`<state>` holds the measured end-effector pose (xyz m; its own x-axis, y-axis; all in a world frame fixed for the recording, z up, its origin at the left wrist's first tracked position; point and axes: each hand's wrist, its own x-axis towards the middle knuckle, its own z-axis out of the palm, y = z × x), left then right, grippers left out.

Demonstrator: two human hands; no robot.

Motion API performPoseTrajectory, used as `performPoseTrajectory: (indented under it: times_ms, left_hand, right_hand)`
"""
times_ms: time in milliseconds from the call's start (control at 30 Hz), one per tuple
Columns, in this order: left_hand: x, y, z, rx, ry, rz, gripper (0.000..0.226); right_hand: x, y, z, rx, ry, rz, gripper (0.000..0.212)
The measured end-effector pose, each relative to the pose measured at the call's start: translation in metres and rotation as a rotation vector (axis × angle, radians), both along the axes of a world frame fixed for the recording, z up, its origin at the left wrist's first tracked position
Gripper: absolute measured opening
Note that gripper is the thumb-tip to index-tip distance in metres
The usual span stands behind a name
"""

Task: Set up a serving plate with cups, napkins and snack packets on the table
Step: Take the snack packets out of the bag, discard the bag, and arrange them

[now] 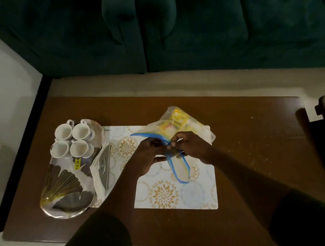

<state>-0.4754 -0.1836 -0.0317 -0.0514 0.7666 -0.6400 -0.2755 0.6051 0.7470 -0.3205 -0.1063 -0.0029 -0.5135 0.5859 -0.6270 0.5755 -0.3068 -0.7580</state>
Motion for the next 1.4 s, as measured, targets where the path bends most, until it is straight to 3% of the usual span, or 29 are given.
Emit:
performPoseTrajectory:
  times_ms: [100,200,300,367,433,533,600,667,700,767,867,933,1033,1167,1233,1400]
  left_hand:
    - [-0.002,-0.002,-0.001,0.008,0.023,0.01,0.013]
    - [-0.002,-0.002,0.001,-0.013,-0.097,0.153,0.01]
    - [-0.006,-0.003,0.001,-0.078,-0.041,0.395,0.022]
    - [-0.006,-0.004,0.001,-0.095,0.028,0.469,0.021]
    - [0.005,0.002,0.007,-0.064,-0.017,0.454,0.019]
    - [0.027,0.02,0.02,0.004,-0.128,0.431,0.02]
    - [0.037,0.029,0.026,0.04,-0.146,0.405,0.025]
    - [0.041,0.032,0.028,0.083,-0.13,0.372,0.026]
    - [0.042,0.033,0.029,0.102,-0.117,0.348,0.027]
    - [0.045,0.033,0.031,0.109,-0.082,0.299,0.025]
    - [0.048,0.03,0.031,0.06,-0.061,0.218,0.017]
    - [0.049,0.024,0.031,0.024,-0.108,0.173,0.013]
    - [0.045,0.013,0.028,0.015,-0.157,0.141,0.031]
    - [0.035,0.002,0.024,0.029,-0.137,0.106,0.022]
    - [0.033,-0.003,0.024,0.02,-0.14,0.087,0.026]
    - [0.033,-0.008,0.022,0.049,-0.182,0.069,0.039]
  right_hand:
    - [0.001,-0.002,-0.004,0.0,-0.01,-0.051,0.019]
    - [0.0,0.004,0.0,0.005,-0.008,-0.275,0.022]
    - [0.008,0.023,0.012,0.38,-0.217,-0.485,0.025]
    - [0.016,0.031,0.026,0.708,-0.212,-0.599,0.02]
    - [0.018,0.032,0.036,0.964,-0.164,-0.508,0.028]
    - [0.013,0.024,0.042,1.095,-0.276,-0.279,0.04]
    - [0.009,0.015,0.049,1.253,-0.286,-0.213,0.026]
    - [0.006,0.006,0.052,1.418,-0.117,-0.135,0.01]
    - [0.006,0.004,0.051,1.379,-0.037,-0.077,0.013]
    - [0.005,0.006,0.045,1.074,-0.057,0.002,0.023]
    - [0.005,0.025,0.021,0.628,-0.366,0.126,0.031]
    - [0.004,0.035,0.003,0.483,-0.498,0.195,0.047]
    - [0.001,0.045,-0.018,0.514,-0.634,0.231,0.075]
    - [-0.002,0.045,-0.031,0.52,-0.728,0.315,0.112]
    - [-0.004,0.041,-0.035,0.556,-0.71,0.376,0.118]
    - [-0.003,0.038,-0.046,0.542,-0.755,0.387,0.111]
